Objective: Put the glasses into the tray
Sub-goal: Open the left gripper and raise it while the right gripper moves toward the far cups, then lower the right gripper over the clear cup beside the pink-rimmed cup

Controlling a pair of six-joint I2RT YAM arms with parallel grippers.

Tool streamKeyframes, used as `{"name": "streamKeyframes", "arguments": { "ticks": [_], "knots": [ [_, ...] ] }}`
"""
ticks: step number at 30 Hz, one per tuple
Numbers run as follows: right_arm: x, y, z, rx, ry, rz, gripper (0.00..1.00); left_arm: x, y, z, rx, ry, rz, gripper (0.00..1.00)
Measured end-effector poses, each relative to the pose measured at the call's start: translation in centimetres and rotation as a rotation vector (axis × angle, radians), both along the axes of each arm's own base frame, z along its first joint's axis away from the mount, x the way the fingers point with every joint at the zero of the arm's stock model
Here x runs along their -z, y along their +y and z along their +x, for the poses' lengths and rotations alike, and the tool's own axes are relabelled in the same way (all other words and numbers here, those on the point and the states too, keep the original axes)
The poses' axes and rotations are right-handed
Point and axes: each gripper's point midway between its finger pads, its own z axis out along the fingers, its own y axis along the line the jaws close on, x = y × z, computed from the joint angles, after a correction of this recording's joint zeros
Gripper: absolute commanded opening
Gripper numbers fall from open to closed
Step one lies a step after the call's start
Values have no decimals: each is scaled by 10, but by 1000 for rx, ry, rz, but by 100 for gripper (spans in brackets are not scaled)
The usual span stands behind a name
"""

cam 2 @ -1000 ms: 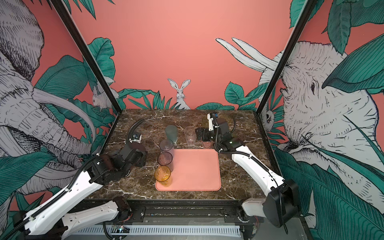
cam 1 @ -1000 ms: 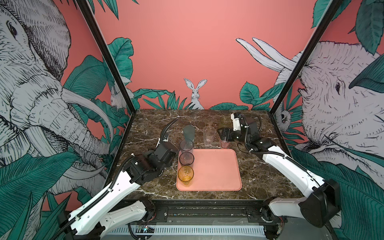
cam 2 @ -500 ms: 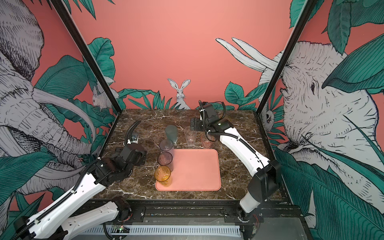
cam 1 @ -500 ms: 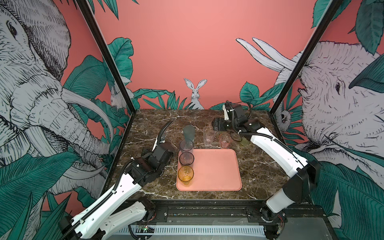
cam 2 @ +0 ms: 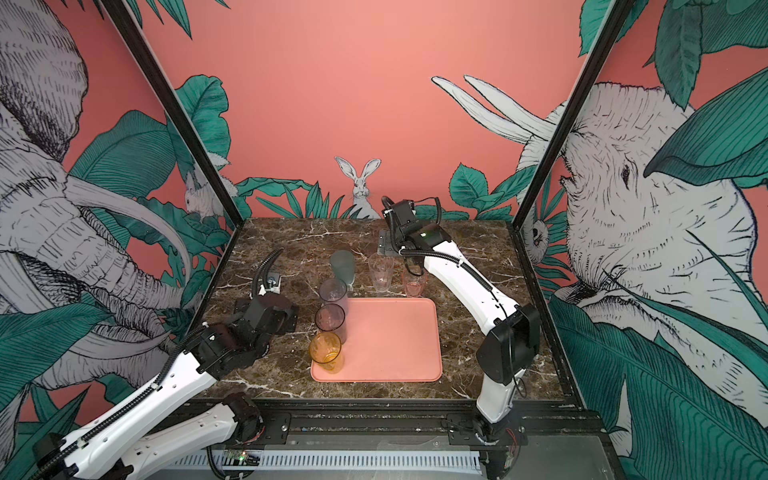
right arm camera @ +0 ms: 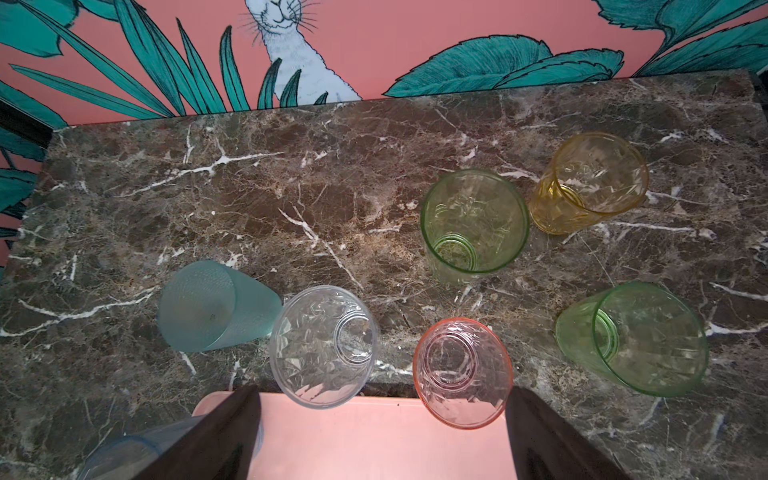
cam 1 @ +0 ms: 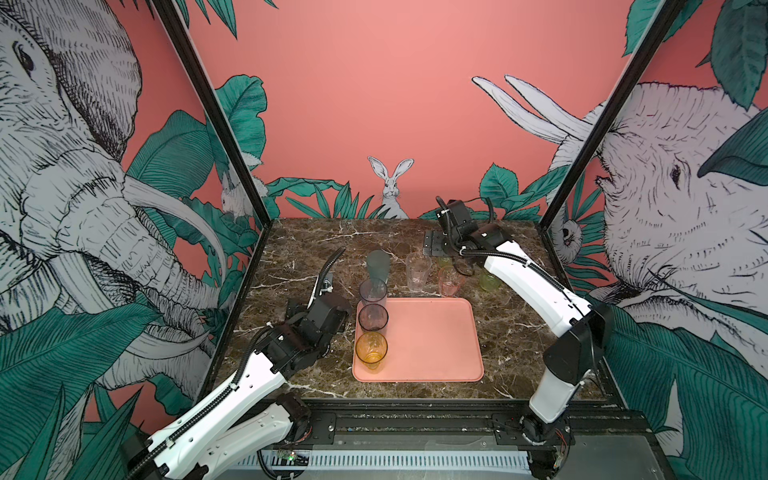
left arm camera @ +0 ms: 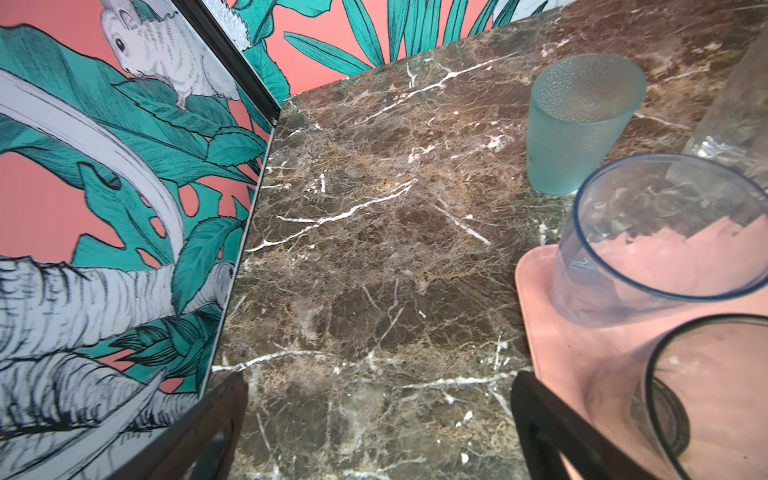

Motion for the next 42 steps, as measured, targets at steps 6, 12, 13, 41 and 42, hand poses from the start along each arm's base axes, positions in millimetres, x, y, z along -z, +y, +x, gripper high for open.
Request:
{"name": "streamKeyframes", "arguments": {
  "ticks": [6,12,13,41,42],
  "knots": [
    [16,5,3,2,31,-34,94,-3,-2,2,-5,-23,-36,99],
    [28,12,11,8,66,-44,95,-6,-2,1,-6,-48,-63,99],
    [30,13,12,11,71,-44,95,-6,-2,1,-7,-49,-65,100],
    [75,27,22,6,159,-45,84,2,-1,0,-14,-37,-62,99],
    [76,27,23,7,158,-43,84,2,-1,0,-14,-36,-62,99]
  ]
}}
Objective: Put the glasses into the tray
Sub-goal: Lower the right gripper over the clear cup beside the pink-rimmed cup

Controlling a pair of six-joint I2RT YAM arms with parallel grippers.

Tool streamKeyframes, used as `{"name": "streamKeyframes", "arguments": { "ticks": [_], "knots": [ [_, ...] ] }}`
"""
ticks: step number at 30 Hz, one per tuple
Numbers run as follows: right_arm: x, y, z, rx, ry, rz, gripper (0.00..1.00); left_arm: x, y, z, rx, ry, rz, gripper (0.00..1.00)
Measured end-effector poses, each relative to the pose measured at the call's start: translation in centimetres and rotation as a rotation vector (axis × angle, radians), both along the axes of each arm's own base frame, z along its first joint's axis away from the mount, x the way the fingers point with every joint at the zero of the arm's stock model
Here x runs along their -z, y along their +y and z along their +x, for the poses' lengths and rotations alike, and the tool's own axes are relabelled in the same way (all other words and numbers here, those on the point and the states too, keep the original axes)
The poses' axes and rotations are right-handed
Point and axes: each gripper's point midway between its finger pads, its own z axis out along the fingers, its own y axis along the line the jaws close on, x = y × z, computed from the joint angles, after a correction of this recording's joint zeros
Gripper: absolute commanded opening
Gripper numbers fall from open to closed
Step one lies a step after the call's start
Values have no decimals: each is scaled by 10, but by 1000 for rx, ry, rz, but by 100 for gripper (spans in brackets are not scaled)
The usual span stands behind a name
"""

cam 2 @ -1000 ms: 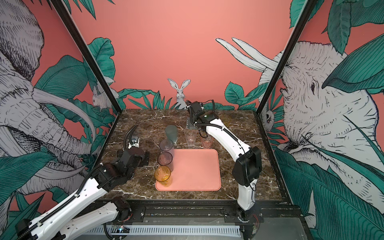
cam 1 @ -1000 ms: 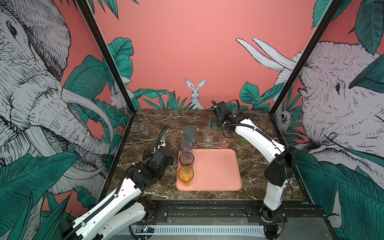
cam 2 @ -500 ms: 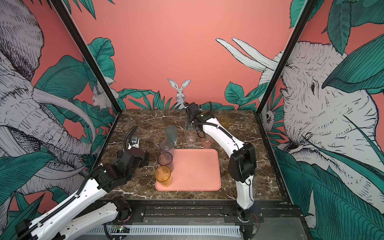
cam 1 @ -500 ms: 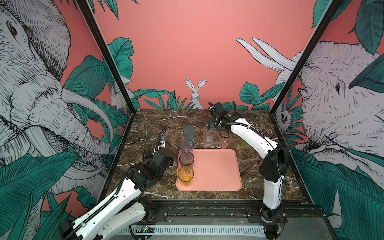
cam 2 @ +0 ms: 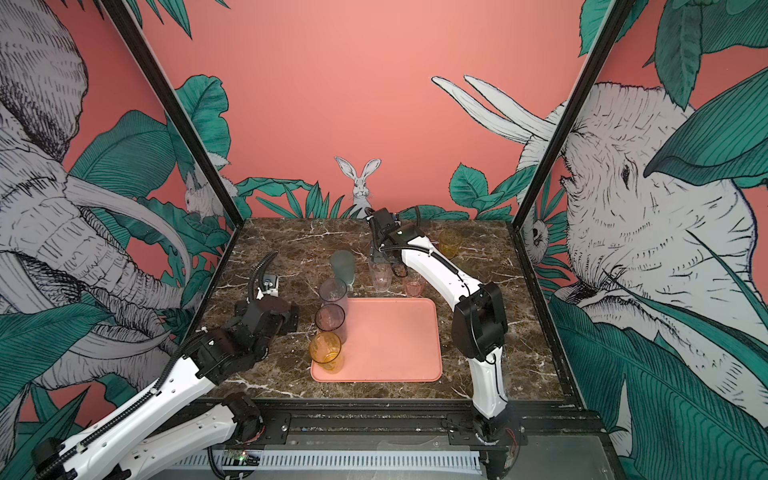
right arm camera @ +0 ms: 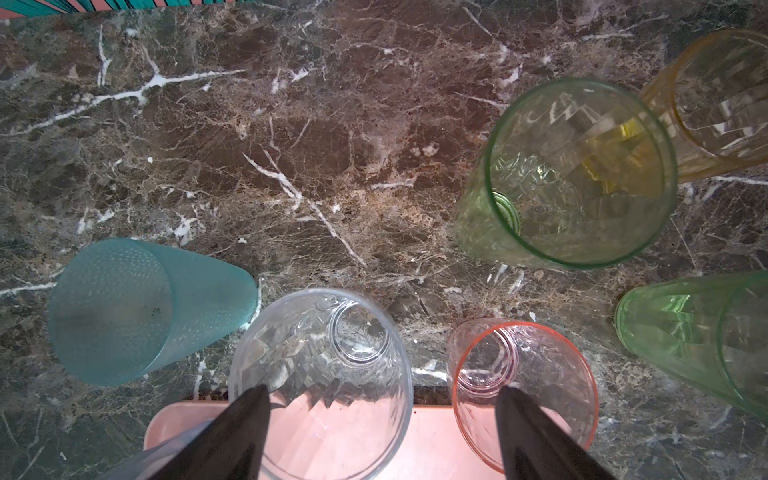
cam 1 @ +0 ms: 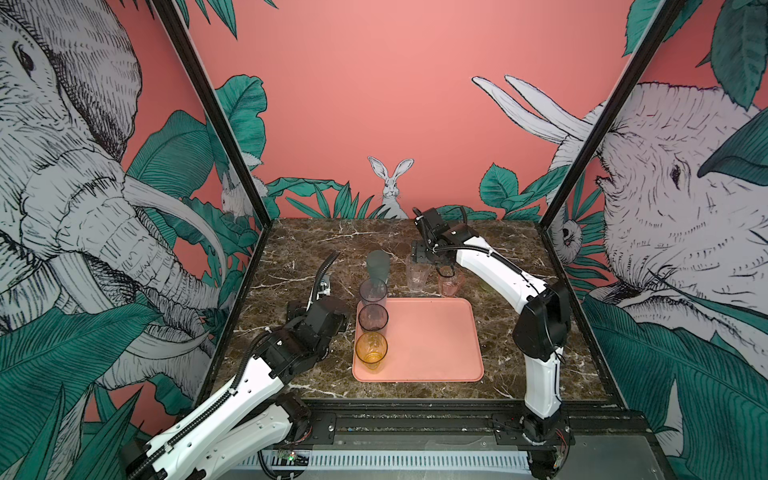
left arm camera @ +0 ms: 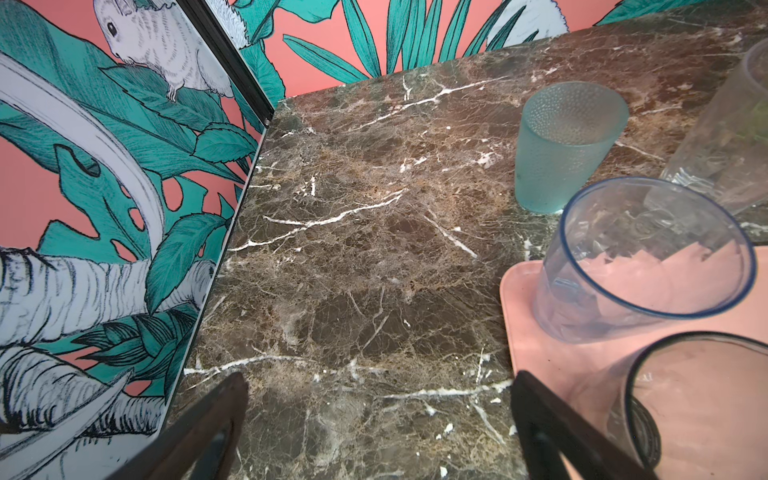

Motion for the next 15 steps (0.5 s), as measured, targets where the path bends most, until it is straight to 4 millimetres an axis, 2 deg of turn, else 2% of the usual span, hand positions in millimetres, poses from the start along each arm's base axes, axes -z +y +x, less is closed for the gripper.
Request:
{"name": "streamKeyframes", "arguments": {
  "ticks": [15],
  "knots": [
    [19,2,0,-2,29,11,69,2,0,0,-2,5,-7,99]
  ]
}}
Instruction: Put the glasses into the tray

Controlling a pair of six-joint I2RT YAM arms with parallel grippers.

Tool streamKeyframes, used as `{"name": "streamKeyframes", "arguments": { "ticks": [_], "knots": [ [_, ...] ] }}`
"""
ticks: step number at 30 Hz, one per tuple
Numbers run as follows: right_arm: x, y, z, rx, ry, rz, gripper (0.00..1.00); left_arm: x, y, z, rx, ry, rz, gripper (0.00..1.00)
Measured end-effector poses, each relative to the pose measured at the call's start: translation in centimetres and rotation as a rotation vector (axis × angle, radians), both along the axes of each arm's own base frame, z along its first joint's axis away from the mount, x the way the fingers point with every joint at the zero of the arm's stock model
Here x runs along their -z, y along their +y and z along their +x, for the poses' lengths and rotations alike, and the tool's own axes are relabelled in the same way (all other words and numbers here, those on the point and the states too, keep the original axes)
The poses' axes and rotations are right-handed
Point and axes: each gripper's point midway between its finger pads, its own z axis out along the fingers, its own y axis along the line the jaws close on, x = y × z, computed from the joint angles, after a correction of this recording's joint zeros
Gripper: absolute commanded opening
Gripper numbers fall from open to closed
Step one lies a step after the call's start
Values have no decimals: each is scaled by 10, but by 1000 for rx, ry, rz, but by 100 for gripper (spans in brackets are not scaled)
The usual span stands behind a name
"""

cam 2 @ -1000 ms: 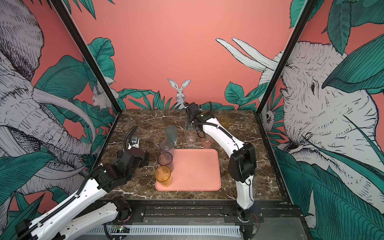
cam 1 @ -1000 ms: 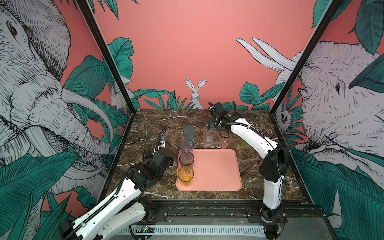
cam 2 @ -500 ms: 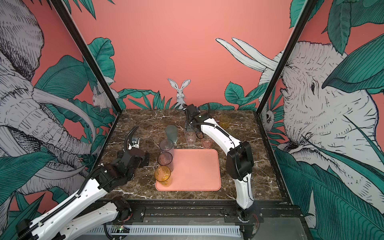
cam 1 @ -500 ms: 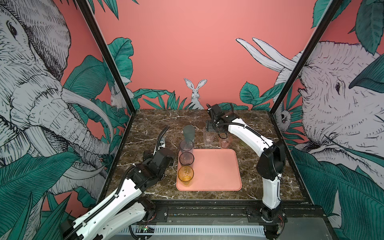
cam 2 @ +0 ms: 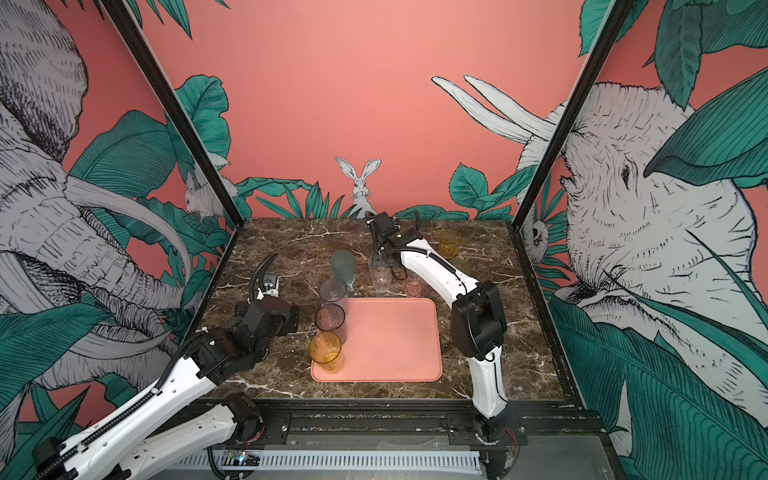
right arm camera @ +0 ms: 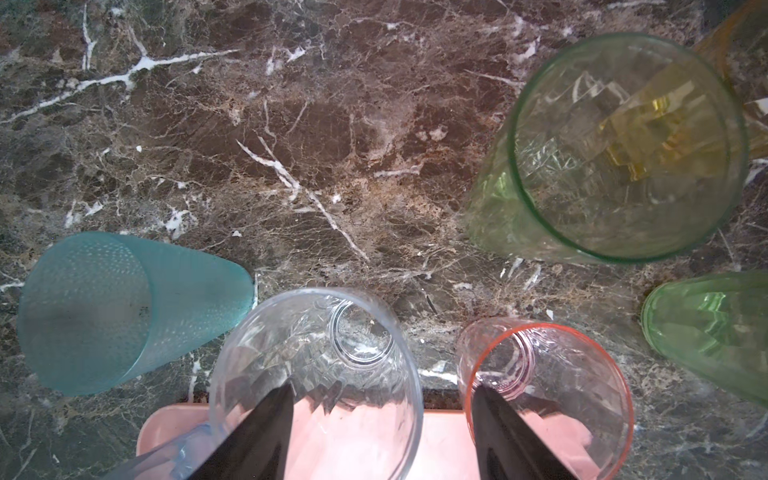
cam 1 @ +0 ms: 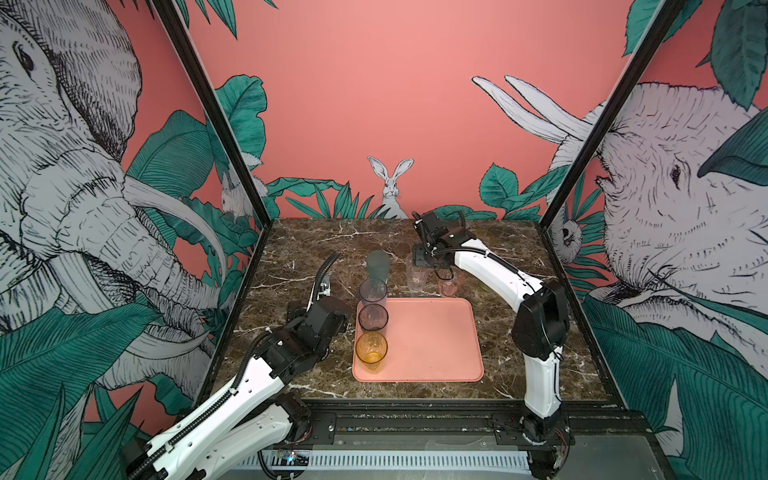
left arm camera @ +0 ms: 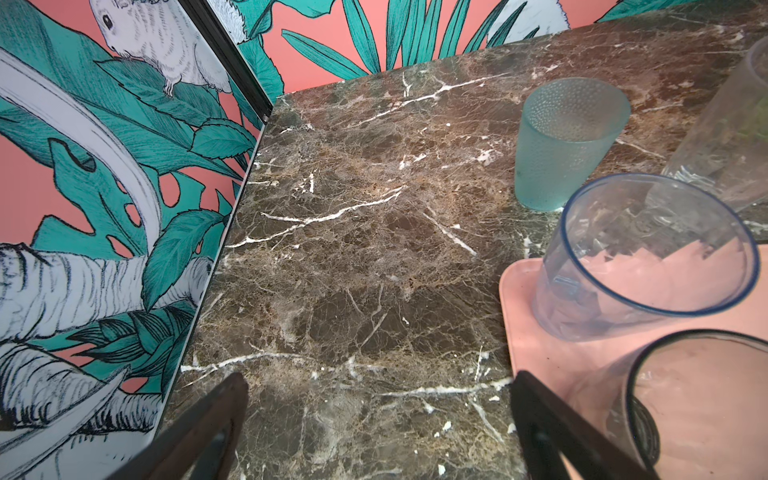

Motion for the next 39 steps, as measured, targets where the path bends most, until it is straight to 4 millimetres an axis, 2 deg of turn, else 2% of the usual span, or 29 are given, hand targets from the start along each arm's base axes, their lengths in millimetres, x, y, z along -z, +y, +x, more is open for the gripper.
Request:
{"name": "streamKeyframes", "arguments": {
  "ticks": [8,20,28,34,39],
  "knots": [
    [5,0,2,4,6,1,65,2,0,0,-1,4,-4,99],
    [16,-1,2,0,22,-1,38,3,0,-1,-2,6,-5,99],
    [22,1,3,-3,28,2,29,5,-1,-1,2,11,-8,99],
    [24,2,3,-6,32,5,28,5,-1,-1,2,12,-9,99],
    [24,2,3,-9,34,6,19,6,-1,-1,3,14,-9,99]
  ]
}}
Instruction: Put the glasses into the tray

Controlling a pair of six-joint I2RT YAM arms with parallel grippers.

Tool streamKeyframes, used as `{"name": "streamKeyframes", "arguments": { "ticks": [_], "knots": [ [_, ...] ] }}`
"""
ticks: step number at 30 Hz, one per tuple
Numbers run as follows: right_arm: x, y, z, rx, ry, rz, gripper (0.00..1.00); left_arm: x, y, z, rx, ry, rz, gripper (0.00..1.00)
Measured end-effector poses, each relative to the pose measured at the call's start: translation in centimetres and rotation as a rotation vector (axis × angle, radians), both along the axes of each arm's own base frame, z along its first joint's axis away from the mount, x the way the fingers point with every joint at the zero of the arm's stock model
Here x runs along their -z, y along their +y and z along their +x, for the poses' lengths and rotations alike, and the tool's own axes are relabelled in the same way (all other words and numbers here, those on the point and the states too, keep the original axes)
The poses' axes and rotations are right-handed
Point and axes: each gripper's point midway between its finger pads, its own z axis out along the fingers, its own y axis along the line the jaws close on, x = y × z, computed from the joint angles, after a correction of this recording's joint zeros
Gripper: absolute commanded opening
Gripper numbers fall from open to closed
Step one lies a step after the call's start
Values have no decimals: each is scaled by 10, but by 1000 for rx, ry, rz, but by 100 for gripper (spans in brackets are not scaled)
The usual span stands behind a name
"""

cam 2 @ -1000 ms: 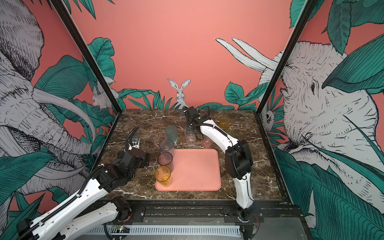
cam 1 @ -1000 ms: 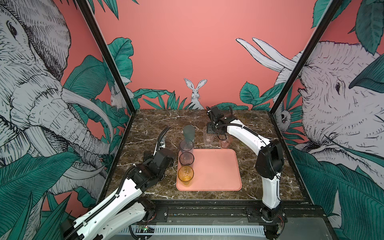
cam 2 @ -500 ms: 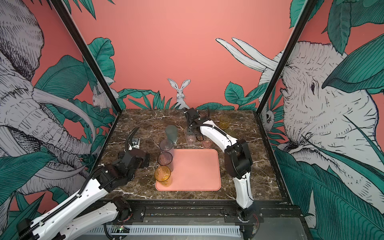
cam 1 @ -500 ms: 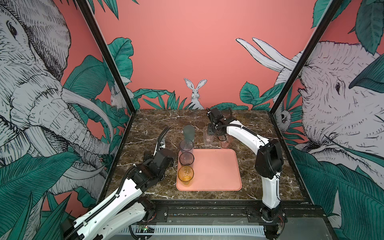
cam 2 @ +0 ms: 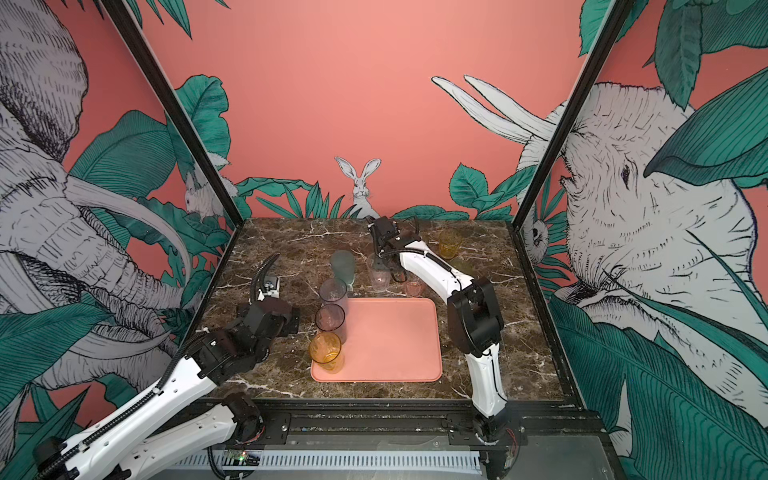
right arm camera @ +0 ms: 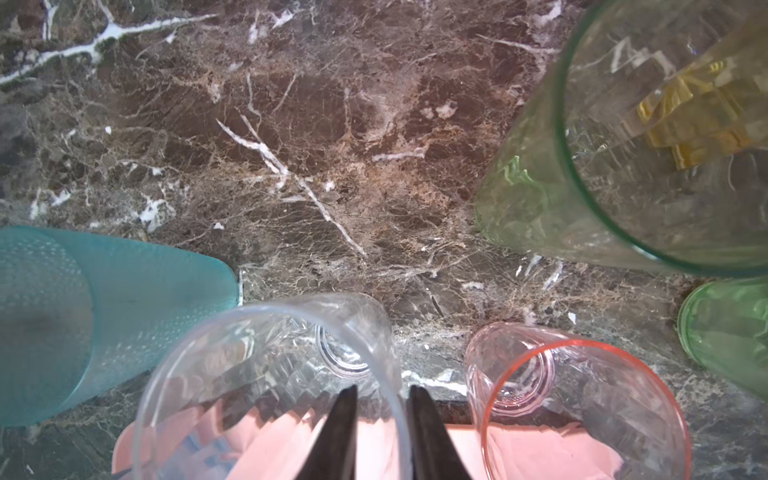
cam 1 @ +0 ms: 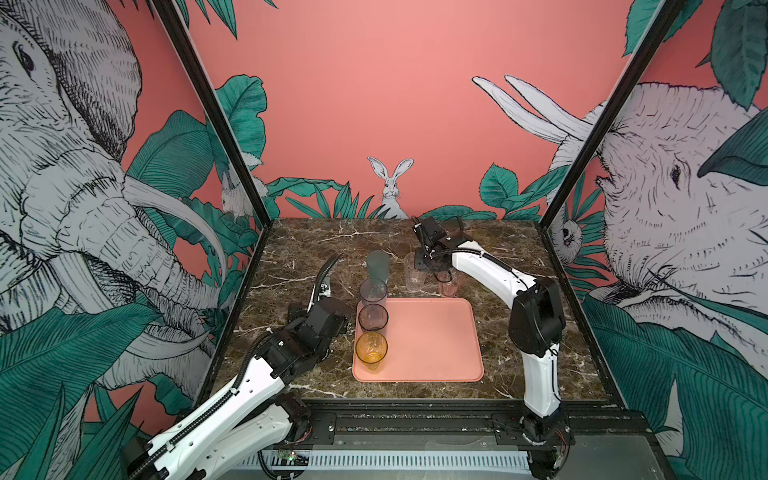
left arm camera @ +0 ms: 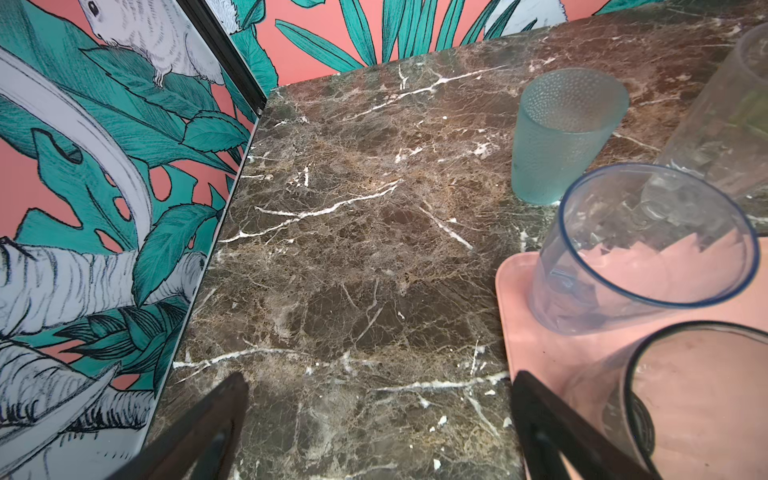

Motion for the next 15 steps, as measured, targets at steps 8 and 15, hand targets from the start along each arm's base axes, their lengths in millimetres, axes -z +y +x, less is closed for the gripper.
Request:
{"name": "streamKeyframes", "arguments": {
  "ticks": [8,15],
  "knots": [
    [0,2,-1,-9,5,6,5,2,0,0,1,4,1,99],
    [0,2,-1,-13,6,6,0,3,0,0,2,7,1,99]
  ]
}}
